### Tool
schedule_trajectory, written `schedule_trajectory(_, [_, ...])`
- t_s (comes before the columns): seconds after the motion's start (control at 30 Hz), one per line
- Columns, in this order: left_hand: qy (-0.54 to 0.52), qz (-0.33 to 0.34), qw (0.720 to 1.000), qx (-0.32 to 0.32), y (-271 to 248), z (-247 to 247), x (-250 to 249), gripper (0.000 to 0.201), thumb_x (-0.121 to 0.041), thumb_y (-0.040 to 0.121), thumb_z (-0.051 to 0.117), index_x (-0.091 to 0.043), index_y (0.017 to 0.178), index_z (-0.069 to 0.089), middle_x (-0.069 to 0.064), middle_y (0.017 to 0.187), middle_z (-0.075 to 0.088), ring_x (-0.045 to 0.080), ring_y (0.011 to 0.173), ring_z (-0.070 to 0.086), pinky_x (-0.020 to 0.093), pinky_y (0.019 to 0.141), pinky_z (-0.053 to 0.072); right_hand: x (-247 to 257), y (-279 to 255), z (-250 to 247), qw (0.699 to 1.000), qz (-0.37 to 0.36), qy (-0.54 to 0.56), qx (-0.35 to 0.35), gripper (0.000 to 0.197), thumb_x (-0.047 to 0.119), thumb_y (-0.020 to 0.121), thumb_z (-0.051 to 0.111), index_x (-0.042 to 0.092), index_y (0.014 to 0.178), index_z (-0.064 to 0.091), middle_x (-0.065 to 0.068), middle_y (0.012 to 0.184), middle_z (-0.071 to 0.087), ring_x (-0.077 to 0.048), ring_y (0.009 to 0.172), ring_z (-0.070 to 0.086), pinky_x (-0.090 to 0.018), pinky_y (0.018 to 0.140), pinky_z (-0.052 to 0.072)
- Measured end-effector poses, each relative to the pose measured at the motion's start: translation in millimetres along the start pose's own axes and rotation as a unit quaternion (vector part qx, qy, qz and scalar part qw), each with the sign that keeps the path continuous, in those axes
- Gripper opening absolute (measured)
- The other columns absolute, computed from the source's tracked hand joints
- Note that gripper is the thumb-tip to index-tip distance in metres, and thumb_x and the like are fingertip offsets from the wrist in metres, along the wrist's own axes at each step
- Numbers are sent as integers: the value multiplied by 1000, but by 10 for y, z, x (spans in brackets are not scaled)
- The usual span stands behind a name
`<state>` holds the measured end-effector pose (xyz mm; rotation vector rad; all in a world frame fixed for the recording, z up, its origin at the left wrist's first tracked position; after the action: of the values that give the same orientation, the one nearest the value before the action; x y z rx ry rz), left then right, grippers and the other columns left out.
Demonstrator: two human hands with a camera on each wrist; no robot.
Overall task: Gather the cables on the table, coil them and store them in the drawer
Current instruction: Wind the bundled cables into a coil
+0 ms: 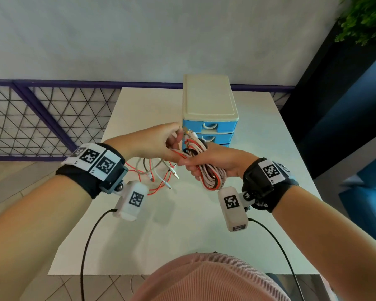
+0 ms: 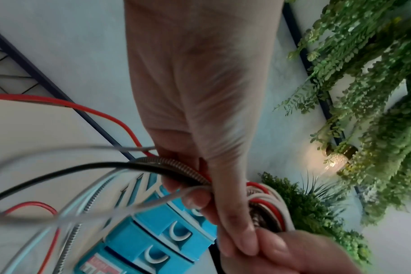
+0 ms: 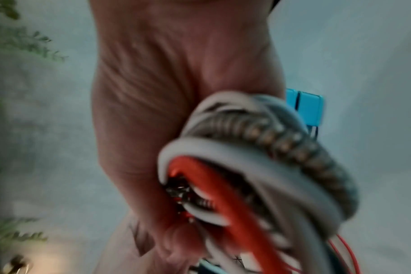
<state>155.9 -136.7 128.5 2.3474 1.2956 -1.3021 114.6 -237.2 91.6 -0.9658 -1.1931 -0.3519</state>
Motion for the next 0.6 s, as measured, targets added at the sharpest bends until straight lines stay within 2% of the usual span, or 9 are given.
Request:
schedule_trajectory(0.13, [93, -40, 994, 30, -11, 71, 79, 29, -43, 75, 74, -23, 84, 55, -5, 55, 61, 8, 47, 51, 25, 52, 40, 58, 4, -56, 992, 17, -122, -32, 12, 19, 88, 68, 10, 86, 61, -1, 70, 61, -10, 58, 57, -23, 62, 51])
schedule_trajectory(0.23, [121, -61, 989, 58, -12, 158, 167, 45, -61, 82, 57, -17, 72, 62, -4, 50, 58, 11, 48, 48, 27, 56, 40, 78, 5, -126, 988, 16, -148, -50, 13, 23, 90, 66, 11, 83, 62, 0, 70, 65, -9, 60, 62, -24, 64, 53])
schedule_trajectory(0.3, [105, -56, 990, 74, -15, 198, 267, 42, -54, 88, 52, -17, 70, 60, -4, 52, 60, 13, 52, 51, 32, 61, 42, 68, -11, -180, 987, 13, -146, -64, 14, 23, 92, 63, 10, 85, 65, -1, 75, 70, -10, 67, 68, -24, 68, 56])
schedule_trajectory(0.37, [44, -65, 992, 94, -45, 235, 420, 34, -44, 92, 51, -19, 71, 57, -3, 56, 61, 15, 60, 60, 36, 67, 40, 30, -31, -255, 991, 10, -103, -79, 15, 19, 94, 60, 6, 89, 65, -6, 83, 72, -15, 76, 71, -27, 74, 58])
schedule_trajectory(0.43, [-31, -73, 992, 100, -84, 274, 522, 29, -35, 95, 50, -16, 75, 56, -2, 58, 58, 17, 66, 65, 37, 70, 37, 2, -54, -336, 992, 11, -85, -97, 14, 17, 94, 60, 5, 89, 64, -7, 81, 71, -16, 74, 71, -28, 70, 57])
schedule_trajectory(0.5, [-71, -75, 990, 97, -98, 311, 534, 25, -30, 96, 49, -13, 79, 56, -3, 57, 53, 13, 59, 62, 34, 67, 39, -13, -69, -399, 988, 16, -102, -119, 12, 18, 93, 62, 6, 89, 61, -3, 72, 67, -13, 65, 66, -26, 65, 56])
schedule_trajectory(0.6, [-111, -100, 984, 98, -111, 355, 535, 27, -31, 95, 48, -10, 80, 57, -5, 53, 49, 9, 47, 51, 22, 54, 40, -9, -63, -452, 979, 9, -142, -148, 13, 17, 92, 62, 10, 83, 57, -1, 64, 61, -10, 54, 59, -22, 56, 52])
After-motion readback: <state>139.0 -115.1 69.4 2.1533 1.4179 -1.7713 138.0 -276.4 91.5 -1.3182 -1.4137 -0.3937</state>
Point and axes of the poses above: each hand's wrist, its own y-axis towards the middle knuckle, its own z-axis out of the palm, x = y × z, the point moved 8 cm from there along y, towards the middle knuckle
